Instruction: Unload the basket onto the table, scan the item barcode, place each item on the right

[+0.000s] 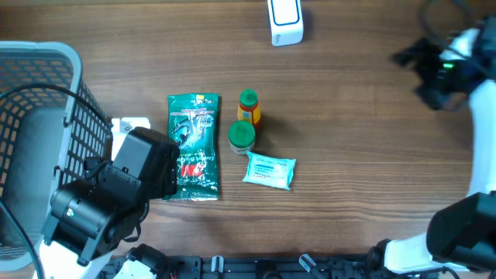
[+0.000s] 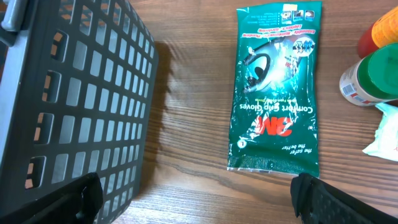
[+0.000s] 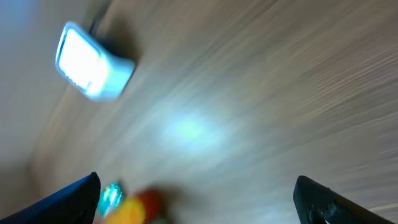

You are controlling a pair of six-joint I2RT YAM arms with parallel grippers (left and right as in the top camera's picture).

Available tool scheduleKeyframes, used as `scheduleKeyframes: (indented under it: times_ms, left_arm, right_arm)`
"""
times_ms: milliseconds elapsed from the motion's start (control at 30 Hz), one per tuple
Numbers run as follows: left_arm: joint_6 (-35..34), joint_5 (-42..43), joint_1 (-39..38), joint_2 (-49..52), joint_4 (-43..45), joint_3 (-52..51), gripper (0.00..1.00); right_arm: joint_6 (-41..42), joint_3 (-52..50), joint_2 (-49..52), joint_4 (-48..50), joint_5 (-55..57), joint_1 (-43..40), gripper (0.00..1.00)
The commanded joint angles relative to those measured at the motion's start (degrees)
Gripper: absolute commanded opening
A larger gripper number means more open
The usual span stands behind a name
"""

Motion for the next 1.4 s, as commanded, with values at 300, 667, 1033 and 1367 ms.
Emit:
scheduleKeyframes:
  times_ms: [300,667,1033,1367]
  left_arm:
    - [-1.0,0.1,0.5,0.0,0.0,-0.2,1.0]
    - [-1.0,0.1,0.5,0.0,0.0,-0.2,1.0]
    - [-1.0,0.1,0.5,0.0,0.0,-0.2,1.0]
    - [-1.0,0.1,0.5,0.0,0.0,-0.2,1.0]
  right_arm:
    - [13.6,-0.2,-0.9,13.2,8.1,36.1,0.99]
    - [13.0,-0.2,6.2,21.1,28.7,51.6,0.99]
    - [14.4,-0.2,13.2,21.6,33.4,53.3,0.87]
    - [14.5,-0.2,17.9,19.1,35.4,53.3,0.7]
